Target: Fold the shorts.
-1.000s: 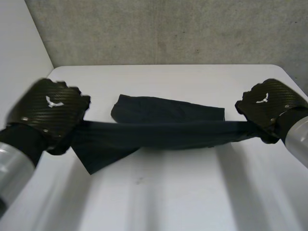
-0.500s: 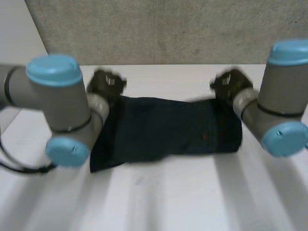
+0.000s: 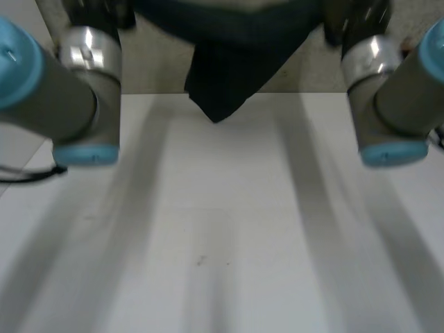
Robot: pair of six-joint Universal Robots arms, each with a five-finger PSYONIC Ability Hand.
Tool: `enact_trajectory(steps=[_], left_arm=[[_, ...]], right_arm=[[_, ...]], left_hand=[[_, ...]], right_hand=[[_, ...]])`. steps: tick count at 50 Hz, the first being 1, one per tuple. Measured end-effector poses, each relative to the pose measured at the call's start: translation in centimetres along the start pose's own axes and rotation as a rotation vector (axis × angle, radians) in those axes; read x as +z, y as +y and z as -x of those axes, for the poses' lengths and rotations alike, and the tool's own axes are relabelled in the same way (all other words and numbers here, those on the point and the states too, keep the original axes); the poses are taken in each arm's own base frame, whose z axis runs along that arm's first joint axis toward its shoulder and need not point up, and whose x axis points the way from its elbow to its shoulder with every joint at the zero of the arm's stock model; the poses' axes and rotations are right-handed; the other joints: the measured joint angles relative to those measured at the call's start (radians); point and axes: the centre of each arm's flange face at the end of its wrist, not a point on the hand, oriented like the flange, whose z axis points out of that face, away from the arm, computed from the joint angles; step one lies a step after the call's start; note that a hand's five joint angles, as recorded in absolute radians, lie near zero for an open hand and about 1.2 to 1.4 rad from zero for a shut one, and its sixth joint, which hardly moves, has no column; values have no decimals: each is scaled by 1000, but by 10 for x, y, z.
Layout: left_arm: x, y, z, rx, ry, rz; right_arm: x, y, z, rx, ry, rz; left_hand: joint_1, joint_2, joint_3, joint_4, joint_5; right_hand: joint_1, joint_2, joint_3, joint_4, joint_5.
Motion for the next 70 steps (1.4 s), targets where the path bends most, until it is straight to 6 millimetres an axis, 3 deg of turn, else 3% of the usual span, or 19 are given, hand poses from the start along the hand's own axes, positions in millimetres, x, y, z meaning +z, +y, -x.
enact_trajectory(steps=[2,7,9,10,12,13,16,28,36,46,53,54,55,57,58,60,61,66,70], left_arm=[[-23,30,-9,11,58,104],[-78,82,-27,39,202,297],[-78,82,-27,39,202,297],[-114,107,-37,52,290,401],[-138,120,-43,59,349,468],[-138,120,-43,59,349,468],[-169,130,-47,69,415,544],[-204,107,-31,96,468,660],[-240,68,-6,157,566,856],[-278,37,14,231,703,1054],[-281,35,15,223,701,1046],[-277,36,14,219,687,1023],[-277,36,14,219,687,1023],[-268,38,13,214,659,979],[-260,39,13,210,632,942],[-243,43,15,204,574,874],[-243,43,15,204,574,874],[-187,61,26,170,389,706],[-164,77,27,128,342,661]], right_arm=[[-17,26,20,-4,-85,111],[-71,86,65,-21,-289,378],[-71,86,65,-21,-289,378],[-99,109,80,-31,-377,495],[-118,120,86,-37,-430,569],[-118,120,86,-37,-430,569],[-137,125,87,-38,-480,639],[-157,97,65,-53,-511,660],[-199,83,57,-158,-723,787],[-242,62,38,-258,-944,922],[-254,59,33,-264,-970,950],[-255,59,33,-263,-967,947],[-255,59,33,-263,-967,947],[-256,61,34,-261,-957,937],[-256,62,35,-259,-951,931],[-254,64,36,-257,-935,914],[-254,64,36,-257,-935,914],[-251,66,39,-251,-910,889],[-251,66,40,-250,-908,884]], left_hand=[[0,0,0,0,0],[0,0,0,0,0],[0,0,0,0,0],[0,0,0,0,0],[0,0,0,0,0],[0,0,0,0,0],[0,0,0,0,0],[0,0,0,0,0],[0,0,0,0,0],[0,0,0,0,0],[-21,-37,-35,-37,-26],[-288,-307,-301,-307,-280],[-288,-307,-301,-307,-280],[-794,-760,-729,-746,-714],[-896,-886,-864,-884,-849],[-908,-939,-929,-943,-913],[-908,-939,-929,-943,-913],[-908,-942,-930,-943,-914],[-901,-940,-928,-941,-907]], right_hand=[[0,0,0,0,0],[0,0,0,0,0],[0,0,0,0,0],[0,0,0,0,-1],[0,0,0,0,0],[0,0,0,0,0],[0,0,0,0,0],[0,0,0,0,0],[0,0,0,0,0],[0,0,0,0,0],[0,0,0,0,-1],[0,0,0,0,0],[0,0,0,0,0],[0,0,0,0,0],[0,0,0,0,0],[0,0,0,0,0],[0,0,0,0,0],[0,0,0,0,0],[0,0,0,0,0]])
